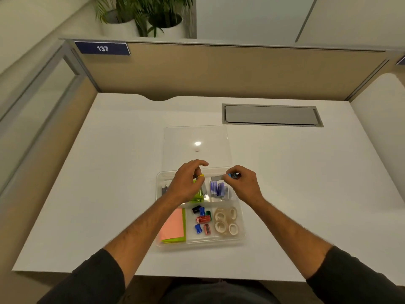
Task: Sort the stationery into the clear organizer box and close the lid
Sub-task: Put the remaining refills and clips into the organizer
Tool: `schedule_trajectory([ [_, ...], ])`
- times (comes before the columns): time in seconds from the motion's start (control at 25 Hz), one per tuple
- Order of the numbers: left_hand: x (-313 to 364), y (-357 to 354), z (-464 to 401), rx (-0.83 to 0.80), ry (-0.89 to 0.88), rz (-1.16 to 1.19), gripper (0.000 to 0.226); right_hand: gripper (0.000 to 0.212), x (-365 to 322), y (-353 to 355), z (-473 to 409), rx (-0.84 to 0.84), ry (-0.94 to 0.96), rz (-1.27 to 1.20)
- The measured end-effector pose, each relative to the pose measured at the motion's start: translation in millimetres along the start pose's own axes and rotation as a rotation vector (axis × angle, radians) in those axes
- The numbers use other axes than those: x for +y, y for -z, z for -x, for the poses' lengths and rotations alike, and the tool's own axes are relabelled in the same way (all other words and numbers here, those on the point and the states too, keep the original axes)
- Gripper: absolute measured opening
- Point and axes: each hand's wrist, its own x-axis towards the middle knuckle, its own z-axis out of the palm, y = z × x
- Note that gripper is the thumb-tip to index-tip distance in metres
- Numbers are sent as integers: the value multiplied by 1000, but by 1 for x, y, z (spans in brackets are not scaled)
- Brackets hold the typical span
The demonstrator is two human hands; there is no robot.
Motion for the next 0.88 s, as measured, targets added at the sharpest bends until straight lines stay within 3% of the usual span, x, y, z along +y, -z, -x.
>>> schedule_trajectory([
  [0.52, -79, 63, 47, 178, 113, 59, 43, 12, -27, -93, 26, -41, -94, -85],
  [0.88, -106, 98, 39, 274, 121, 51, 13, 10, -52, -133, 5, -172, -28, 12],
])
